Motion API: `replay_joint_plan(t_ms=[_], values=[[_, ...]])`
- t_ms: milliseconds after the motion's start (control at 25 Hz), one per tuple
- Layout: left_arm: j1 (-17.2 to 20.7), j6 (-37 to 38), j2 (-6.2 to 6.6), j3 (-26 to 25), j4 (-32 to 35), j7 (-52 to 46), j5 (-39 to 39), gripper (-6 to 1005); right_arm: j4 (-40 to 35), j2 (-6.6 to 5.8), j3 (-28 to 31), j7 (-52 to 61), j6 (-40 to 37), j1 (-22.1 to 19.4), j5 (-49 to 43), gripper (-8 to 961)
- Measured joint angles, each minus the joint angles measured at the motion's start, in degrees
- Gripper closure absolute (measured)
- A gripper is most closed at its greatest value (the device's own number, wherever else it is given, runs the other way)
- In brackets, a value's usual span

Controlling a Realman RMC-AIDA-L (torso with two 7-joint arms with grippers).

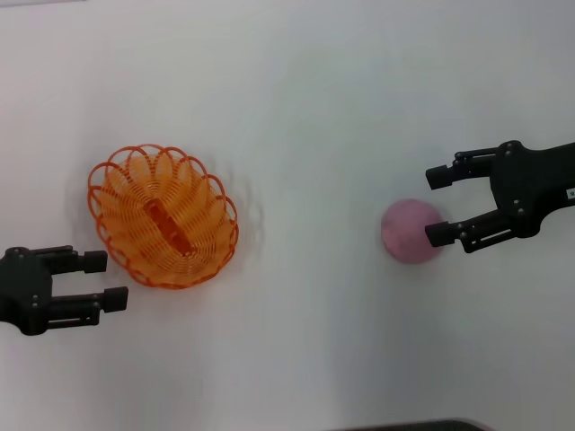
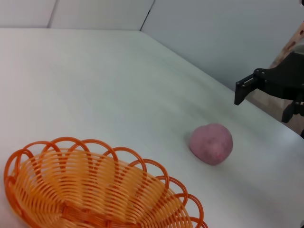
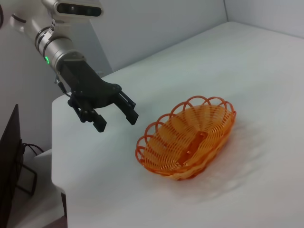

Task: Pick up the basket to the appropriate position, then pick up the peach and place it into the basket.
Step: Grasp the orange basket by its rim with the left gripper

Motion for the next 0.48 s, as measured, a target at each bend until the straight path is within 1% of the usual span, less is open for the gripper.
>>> replay_joint_plan(t_ms=[480], values=[[-0.3,-0.5,0.05,-0.1,0.1,-0.6,-0.1,249,0.0,0.14,-0.1,-0.1,0.0,0.8,0.0,28]])
